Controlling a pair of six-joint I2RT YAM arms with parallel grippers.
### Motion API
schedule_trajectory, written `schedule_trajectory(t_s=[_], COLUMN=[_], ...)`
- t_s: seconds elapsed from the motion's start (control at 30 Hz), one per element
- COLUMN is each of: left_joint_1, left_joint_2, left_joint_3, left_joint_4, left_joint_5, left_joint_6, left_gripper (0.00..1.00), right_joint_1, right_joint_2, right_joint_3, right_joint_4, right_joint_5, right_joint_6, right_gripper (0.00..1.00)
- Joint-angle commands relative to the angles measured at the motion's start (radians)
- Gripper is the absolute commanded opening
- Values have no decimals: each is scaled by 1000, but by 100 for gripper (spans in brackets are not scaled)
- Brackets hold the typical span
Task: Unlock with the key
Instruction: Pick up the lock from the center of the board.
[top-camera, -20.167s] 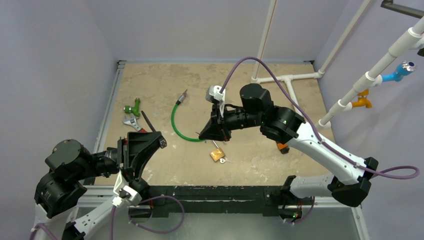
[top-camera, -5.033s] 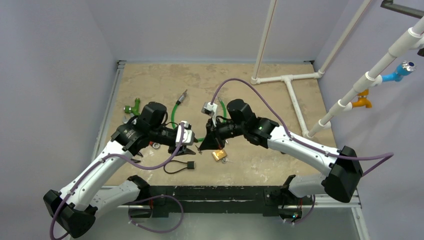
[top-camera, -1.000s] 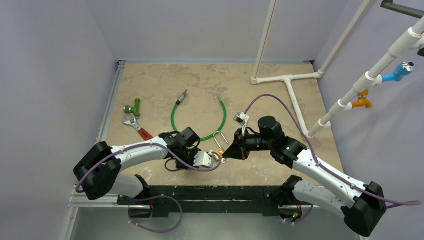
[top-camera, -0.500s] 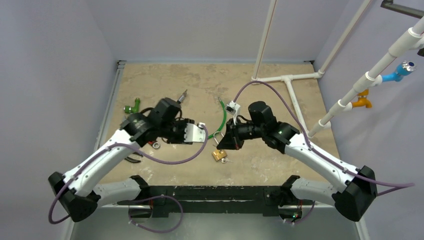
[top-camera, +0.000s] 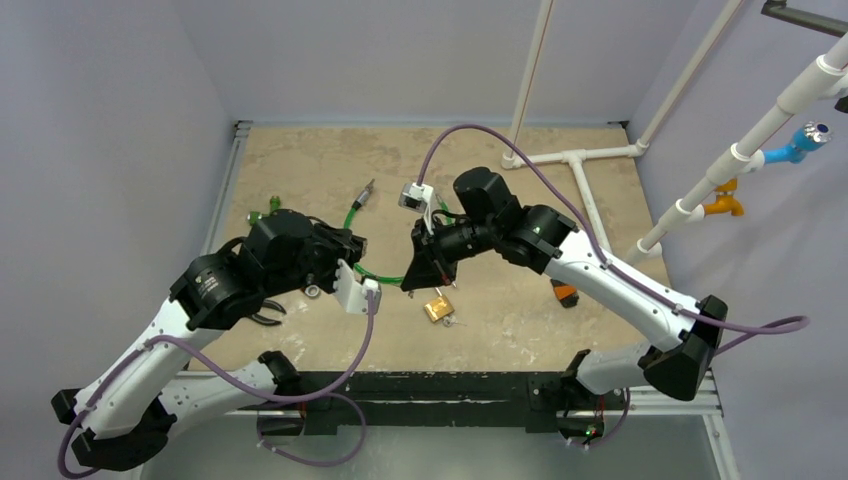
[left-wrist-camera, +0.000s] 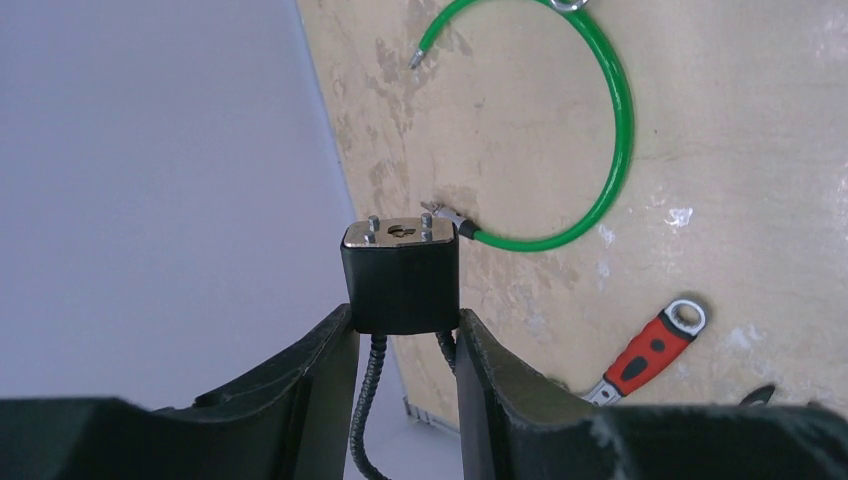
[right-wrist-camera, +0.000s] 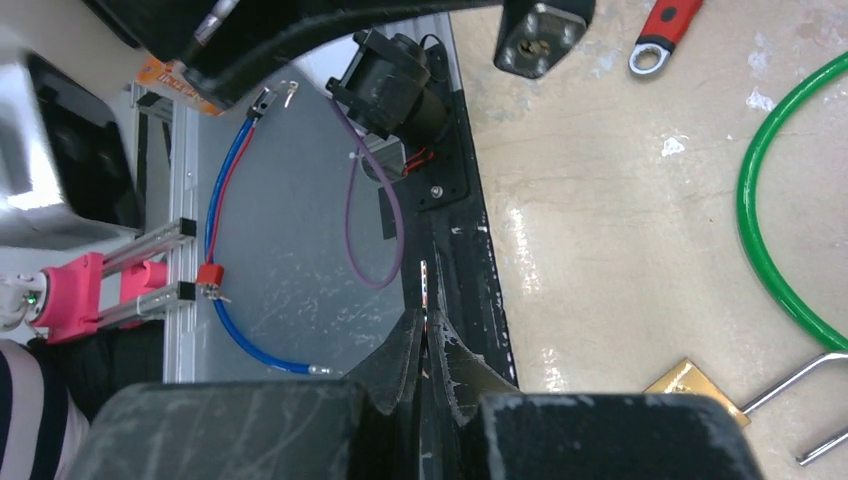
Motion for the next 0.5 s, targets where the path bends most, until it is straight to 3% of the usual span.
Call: schedule_trajectory(t_s=[0.0,0.47], left_joint_1=[-52,-70], left_joint_2=[-4,24], left_joint_3=[-16,118], left_joint_4=[11,-141], left_joint_5=[-165,82], left_joint_6=[125,11], left_gripper=[0,0], right_joint_1=[14,27], right_joint_2=[27,164], right_joint_3=[90,251], right_joint_4=[-79,-68], right_joint_5=[26,80], right_joint_6=[-32,-36], right_gripper=[0,0])
